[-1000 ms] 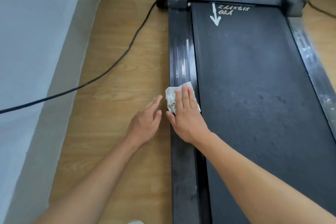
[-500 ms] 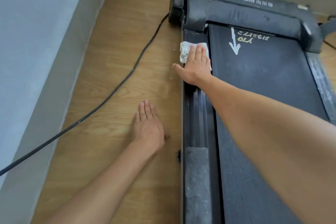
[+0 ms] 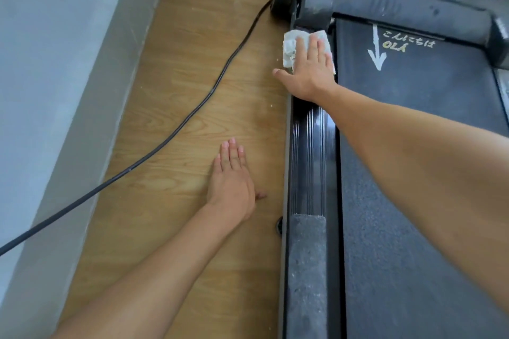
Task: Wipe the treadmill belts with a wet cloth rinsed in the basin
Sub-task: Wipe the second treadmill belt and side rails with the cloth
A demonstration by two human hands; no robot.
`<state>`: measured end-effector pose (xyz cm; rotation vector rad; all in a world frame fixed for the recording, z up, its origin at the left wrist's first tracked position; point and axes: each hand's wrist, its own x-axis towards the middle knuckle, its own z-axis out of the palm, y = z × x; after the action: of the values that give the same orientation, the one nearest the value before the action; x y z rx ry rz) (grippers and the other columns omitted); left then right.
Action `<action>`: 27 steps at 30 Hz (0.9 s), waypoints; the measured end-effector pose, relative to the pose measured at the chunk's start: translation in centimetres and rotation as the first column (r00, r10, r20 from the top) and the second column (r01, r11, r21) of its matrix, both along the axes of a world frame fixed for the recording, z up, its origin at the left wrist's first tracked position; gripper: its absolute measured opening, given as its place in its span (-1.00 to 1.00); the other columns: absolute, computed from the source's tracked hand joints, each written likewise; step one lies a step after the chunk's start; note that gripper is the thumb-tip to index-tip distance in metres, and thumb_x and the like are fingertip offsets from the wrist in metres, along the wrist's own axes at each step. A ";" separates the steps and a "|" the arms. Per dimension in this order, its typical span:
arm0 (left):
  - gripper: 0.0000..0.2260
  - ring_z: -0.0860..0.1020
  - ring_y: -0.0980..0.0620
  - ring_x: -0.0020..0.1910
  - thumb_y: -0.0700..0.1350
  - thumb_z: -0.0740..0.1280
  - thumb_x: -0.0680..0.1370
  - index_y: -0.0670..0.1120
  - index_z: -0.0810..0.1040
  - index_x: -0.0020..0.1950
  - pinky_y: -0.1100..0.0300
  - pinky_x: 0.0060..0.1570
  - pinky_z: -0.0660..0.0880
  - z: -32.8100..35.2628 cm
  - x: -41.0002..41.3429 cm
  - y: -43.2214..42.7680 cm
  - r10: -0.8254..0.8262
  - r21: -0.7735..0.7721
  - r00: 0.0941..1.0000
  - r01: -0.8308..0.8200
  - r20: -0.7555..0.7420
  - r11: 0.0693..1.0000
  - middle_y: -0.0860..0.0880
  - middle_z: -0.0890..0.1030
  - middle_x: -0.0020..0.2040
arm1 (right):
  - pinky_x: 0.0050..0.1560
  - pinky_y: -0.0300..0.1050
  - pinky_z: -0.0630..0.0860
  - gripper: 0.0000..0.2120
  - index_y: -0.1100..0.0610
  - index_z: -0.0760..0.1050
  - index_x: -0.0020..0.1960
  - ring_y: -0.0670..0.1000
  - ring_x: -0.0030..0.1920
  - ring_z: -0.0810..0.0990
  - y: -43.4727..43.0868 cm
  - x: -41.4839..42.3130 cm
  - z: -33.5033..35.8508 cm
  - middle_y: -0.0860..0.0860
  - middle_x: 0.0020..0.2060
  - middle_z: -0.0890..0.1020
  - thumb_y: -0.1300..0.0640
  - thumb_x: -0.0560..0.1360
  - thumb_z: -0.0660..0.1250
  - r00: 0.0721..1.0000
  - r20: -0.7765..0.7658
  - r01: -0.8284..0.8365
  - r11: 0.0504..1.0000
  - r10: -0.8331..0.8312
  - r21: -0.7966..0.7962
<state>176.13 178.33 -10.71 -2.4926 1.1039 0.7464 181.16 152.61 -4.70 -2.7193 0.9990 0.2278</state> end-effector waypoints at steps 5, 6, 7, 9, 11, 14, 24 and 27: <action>0.04 -0.32 -0.24 0.65 0.40 0.16 0.62 -0.28 -0.38 0.62 -0.10 0.65 -0.18 0.7 -0.1 -0.5 0.077 -0.024 0.995 -0.078 -0.059 0.997 -0.28 -0.41 0.62 | 0.66 0.12 -0.28 -0.18 0.05 -0.10 0.73 0.13 0.69 -0.30 8.1 -9.4 -0.6 0.16 0.70 -0.22 -0.35 0.65 0.06 0.979 0.054 -0.197 0.980 0.197 -0.009; 0.04 -0.32 -0.23 0.65 0.40 0.17 0.61 -0.26 -0.37 0.63 -0.09 0.65 -0.18 0.9 -0.1 -0.3 0.082 -0.041 0.993 -0.086 -0.082 0.995 -0.26 -0.41 0.62 | 0.66 0.11 -0.27 -0.23 0.06 -0.06 0.73 0.13 0.69 -0.29 9.8 -11.5 -0.6 0.16 0.70 -0.20 -0.29 0.67 0.07 0.975 0.067 -0.211 0.978 0.210 -0.001; 0.05 -0.32 -0.21 0.66 0.40 0.19 0.60 -0.25 -0.37 0.64 -0.08 0.65 -0.18 1.2 0.1 -0.1 0.082 -0.059 0.991 -0.088 -0.102 0.994 -0.25 -0.40 0.63 | 0.67 0.09 -0.24 -0.29 0.08 0.03 0.71 0.12 0.70 -0.25 11.3 -13.4 -0.8 0.16 0.71 -0.15 -0.21 0.68 0.11 0.970 0.108 -0.219 0.976 0.216 0.017; 0.06 -0.29 -0.18 0.67 0.40 0.24 0.59 -0.22 -0.34 0.66 -0.06 0.66 -0.16 1.9 0.9 0.7 0.056 -0.082 0.989 -0.067 -0.136 0.994 -0.23 -0.38 0.65 | 0.68 0.05 -0.11 -0.47 0.09 0.32 0.59 0.09 0.71 -0.08 13.9 -17.0 -0.6 0.13 0.70 0.05 -0.03 0.66 0.24 0.950 0.260 -0.212 0.968 0.172 0.131; -0.01 -0.24 -0.16 0.68 0.34 0.25 0.62 -0.19 -0.27 0.69 -0.06 0.66 -0.13 2.9 1.6 1.8 0.040 -0.105 0.983 -0.060 -0.178 0.993 -0.21 -0.32 0.67 | 0.58 -0.06 0.21 -0.67 0.11 0.54 0.36 0.04 0.61 0.26 15.5 -20.1 0.0 0.07 0.58 0.38 0.17 0.60 0.36 0.912 0.407 -0.190 0.939 0.060 0.286; -0.20 -0.18 -0.16 0.69 0.20 0.21 0.70 -0.18 -0.12 0.71 -0.07 0.65 -0.08 4.3 -0.7 4.2 0.127 -0.200 0.958 -0.181 -0.257 0.963 -0.20 -0.17 0.71 | -0.07 -0.24 0.49 -0.71 0.14 0.57 0.08 0.08 0.02 0.59 17.9 -24.5 2.1 0.07 0.05 0.63 0.43 0.51 0.22 0.895 0.439 -0.140 0.886 -0.077 0.443; -0.44 -0.09 0.01 0.70 -0.19 0.14 0.74 -0.14 0.02 0.71 0.23 0.57 -0.09 7.7 -21.2 18.2 0.162 -0.411 0.853 -0.395 -0.496 0.821 -0.06 -0.03 0.72 | -0.23 -0.28 0.43 -0.60 0.03 0.61 0.32 -0.18 -0.25 0.54 28.9 -40.9 4.4 -0.13 -0.08 0.64 0.36 0.60 0.24 0.925 0.361 -0.284 0.844 0.117 0.456; -0.44 -0.10 0.09 0.68 -0.21 0.14 0.74 -0.09 0.02 0.72 0.26 0.59 -0.13 8.5 -25.6 22.6 0.104 -0.452 0.834 -0.393 -0.541 0.801 0.02 -0.04 0.72 | 0.02 -0.12 0.52 -0.58 0.09 0.54 0.39 -0.05 -0.01 0.59 32.6 -45.7 2.8 -0.03 0.23 0.57 0.37 0.59 0.28 0.913 0.300 -0.380 0.845 0.277 0.377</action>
<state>150.50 200.94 -2.25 -3.0853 1.2984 1.3833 135.45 185.24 -1.93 -2.4128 0.3493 0.1547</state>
